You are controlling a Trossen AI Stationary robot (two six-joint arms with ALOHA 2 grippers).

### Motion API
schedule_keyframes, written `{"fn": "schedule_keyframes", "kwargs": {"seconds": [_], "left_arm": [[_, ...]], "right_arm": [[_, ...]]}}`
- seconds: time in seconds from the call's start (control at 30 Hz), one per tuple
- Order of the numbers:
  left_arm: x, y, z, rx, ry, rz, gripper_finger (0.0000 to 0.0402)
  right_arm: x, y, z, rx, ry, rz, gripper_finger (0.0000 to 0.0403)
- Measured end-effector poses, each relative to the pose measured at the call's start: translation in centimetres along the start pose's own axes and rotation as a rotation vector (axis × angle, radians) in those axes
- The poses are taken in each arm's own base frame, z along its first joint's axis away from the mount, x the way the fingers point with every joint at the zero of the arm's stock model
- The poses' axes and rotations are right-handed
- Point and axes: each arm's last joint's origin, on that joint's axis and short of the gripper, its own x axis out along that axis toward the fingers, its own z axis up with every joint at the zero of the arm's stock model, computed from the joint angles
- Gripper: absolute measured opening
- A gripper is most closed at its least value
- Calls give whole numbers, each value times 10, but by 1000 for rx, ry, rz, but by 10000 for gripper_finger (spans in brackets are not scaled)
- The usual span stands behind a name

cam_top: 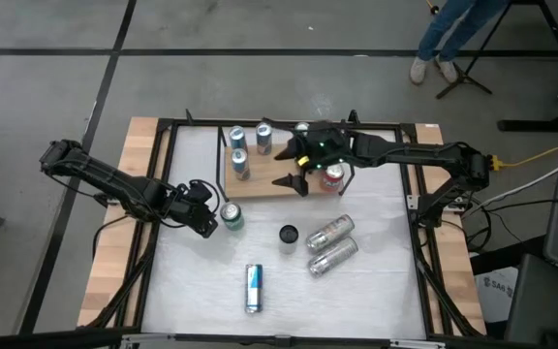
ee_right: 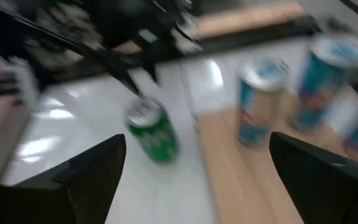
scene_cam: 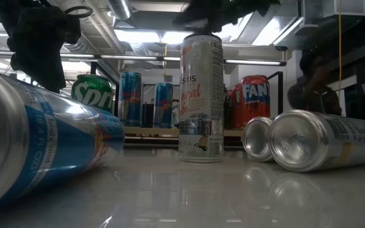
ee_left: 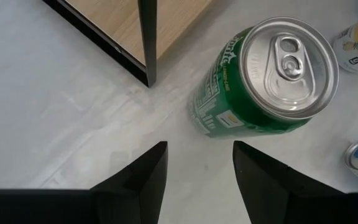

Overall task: Sort soda cans
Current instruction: Put the green soda can on the shelf and align with the other green soda cans

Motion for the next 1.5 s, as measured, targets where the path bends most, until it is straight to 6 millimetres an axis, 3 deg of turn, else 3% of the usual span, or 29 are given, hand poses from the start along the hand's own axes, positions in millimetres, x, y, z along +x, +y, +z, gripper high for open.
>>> {"fn": "schedule_keyframes", "kwargs": {"seconds": [0.2, 0.37, 0.63, 1.07, 1.5], "left_arm": [[0, 0, 0, 0, -1, 1, 174], [0, 0, 0, 0, -1, 1, 174], [0, 0, 0, 0, -3, 2, 174], [4, -3, 8, -38, -118, 19, 174], [32, -24, 12, -64, -131, 14, 174]], "right_arm": [[2, 15, 13, -79, -129, 141, 388], [6, 42, 18, -208, -211, 186, 388], [15, 65, 19, -279, -284, 130, 388], [93, 51, -7, -251, -144, 129, 388], [116, 44, -27, -234, -60, 95, 388]]}}
